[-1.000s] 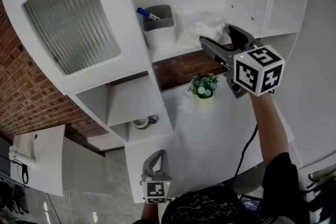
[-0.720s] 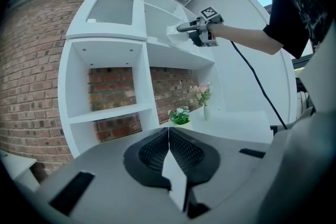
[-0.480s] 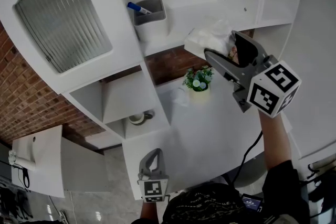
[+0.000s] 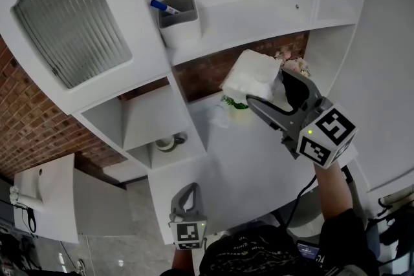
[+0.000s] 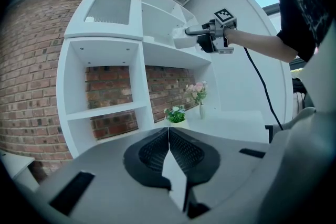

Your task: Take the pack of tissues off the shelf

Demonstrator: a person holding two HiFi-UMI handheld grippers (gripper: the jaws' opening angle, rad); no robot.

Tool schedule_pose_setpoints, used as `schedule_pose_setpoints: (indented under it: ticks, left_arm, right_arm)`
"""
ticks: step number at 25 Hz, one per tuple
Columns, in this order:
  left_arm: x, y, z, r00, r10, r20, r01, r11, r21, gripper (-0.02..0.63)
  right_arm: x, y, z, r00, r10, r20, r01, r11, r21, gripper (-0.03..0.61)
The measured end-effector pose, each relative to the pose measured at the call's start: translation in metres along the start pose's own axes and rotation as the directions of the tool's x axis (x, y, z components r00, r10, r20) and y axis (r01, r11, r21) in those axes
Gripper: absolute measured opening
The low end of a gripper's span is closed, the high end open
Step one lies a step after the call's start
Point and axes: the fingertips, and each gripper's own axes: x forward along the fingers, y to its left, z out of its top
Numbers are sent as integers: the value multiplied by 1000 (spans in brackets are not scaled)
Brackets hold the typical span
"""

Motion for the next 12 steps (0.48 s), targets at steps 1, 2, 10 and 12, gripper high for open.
schedule_pose_setpoints:
  ticks: [1, 2, 10, 12]
  left_arm:
    - [0, -1, 0, 1000, -2, -2, 2, 1000, 0, 9]
    - [0, -2, -1, 1000, -3, -4, 3, 1000, -1, 9]
    - [-1, -6, -9, 1000, 13, 17, -12, 998, -60, 9]
    - [-1, -6, -9, 1000, 9, 9, -9, 999, -48, 9]
  right_arm:
    - [-1, 3, -4, 1000, 6, -3, -6, 1000, 6, 350]
    - [-1, 5, -9, 1000, 10, -7, -10, 1000, 13, 350]
    - [-2, 20, -54, 998, 21, -52, -18, 998, 66, 350]
    - [-1, 21, -67, 997, 18, -79, -12, 997, 78, 350]
